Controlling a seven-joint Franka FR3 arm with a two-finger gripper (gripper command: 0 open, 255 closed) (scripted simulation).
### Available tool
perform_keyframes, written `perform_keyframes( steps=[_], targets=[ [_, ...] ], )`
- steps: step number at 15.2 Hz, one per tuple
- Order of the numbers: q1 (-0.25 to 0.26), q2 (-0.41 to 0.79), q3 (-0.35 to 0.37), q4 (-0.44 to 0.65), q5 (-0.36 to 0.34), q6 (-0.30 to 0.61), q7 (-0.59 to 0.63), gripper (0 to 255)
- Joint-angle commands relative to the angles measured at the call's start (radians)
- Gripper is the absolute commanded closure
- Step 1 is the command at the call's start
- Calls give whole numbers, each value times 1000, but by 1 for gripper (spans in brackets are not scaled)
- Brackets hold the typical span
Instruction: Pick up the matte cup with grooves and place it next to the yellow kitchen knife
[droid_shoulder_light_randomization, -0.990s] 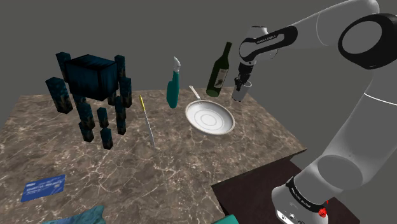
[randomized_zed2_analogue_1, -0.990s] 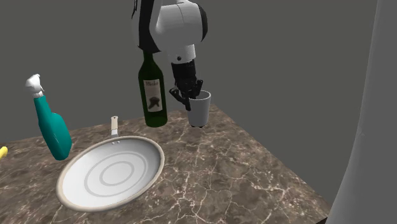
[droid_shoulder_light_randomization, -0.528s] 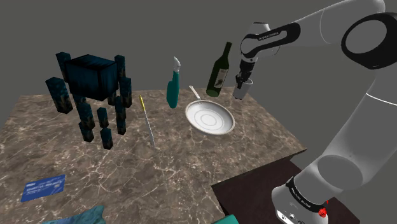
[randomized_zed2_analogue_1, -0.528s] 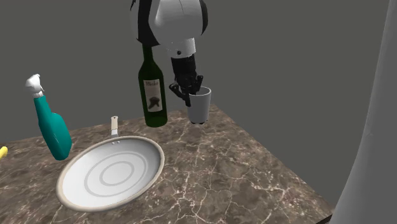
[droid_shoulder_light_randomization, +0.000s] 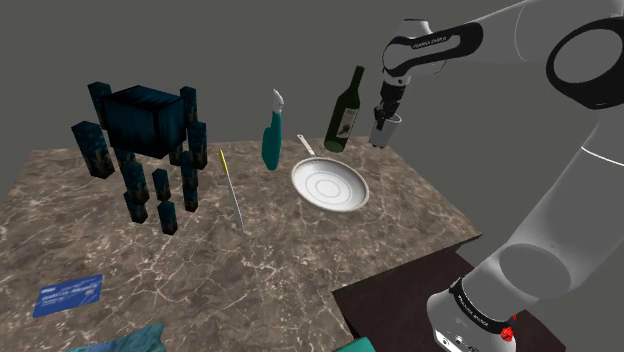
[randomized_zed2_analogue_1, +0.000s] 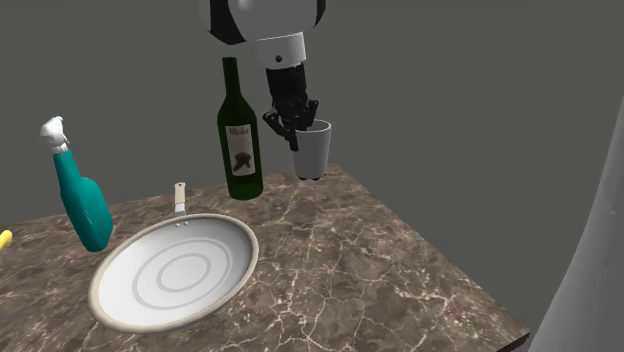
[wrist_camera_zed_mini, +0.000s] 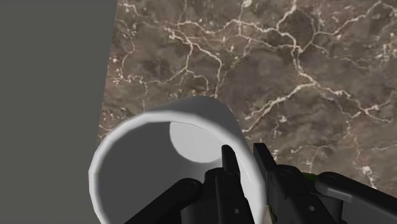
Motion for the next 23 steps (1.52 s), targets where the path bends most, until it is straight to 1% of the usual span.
perform_keyframes(
  steps=[1, 12, 23],
  targets=[
    [-1, -13, -2, 13, -2, -25, -5, 255],
    [1, -44, -2, 121, -3, -164, -16, 255],
    [2, -50, -2, 262, -1, -309, -31, 255]
  ],
)
